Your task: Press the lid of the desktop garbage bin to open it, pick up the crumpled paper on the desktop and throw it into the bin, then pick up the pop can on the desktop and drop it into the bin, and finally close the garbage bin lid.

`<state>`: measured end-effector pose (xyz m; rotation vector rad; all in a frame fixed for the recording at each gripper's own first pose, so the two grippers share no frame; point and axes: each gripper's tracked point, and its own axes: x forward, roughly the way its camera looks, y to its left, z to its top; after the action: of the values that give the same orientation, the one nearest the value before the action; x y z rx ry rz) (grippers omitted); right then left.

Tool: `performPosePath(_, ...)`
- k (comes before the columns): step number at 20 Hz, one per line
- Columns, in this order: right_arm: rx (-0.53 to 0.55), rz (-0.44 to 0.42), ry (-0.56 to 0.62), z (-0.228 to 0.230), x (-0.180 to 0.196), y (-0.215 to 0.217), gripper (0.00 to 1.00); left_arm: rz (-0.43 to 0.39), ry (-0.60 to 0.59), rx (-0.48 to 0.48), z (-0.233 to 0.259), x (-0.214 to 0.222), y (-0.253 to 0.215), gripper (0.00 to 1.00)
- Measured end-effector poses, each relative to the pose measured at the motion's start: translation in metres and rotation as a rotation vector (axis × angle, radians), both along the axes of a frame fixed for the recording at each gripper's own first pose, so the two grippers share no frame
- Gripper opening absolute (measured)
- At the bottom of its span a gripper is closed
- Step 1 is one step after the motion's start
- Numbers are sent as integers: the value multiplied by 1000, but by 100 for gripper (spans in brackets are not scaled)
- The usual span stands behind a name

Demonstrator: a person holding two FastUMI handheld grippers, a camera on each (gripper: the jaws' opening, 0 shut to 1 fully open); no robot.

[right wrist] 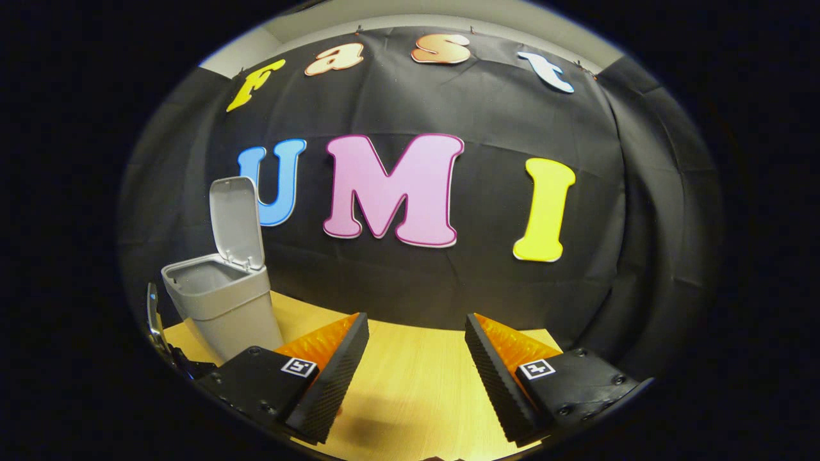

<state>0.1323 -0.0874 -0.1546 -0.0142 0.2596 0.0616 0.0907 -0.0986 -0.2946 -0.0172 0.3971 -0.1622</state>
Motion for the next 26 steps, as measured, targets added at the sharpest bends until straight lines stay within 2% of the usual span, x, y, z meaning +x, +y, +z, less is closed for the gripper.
performPosePath(3,10,-15,9,-17,-11,-9,98,3,19,-25,-19,13,-7,96)
performPosePath(7,51,-7,46,-40,-19,-6,98,16,-2,-4,-24,30,-6,95)
performPosePath(18,17,-29,78,-88,-27,-10,98,-10,7,-38,-52,65,-20,95)
performPosePath(26,24,-56,106,-103,-29,-19,98,-21,41,-68,-67,68,-21,95)
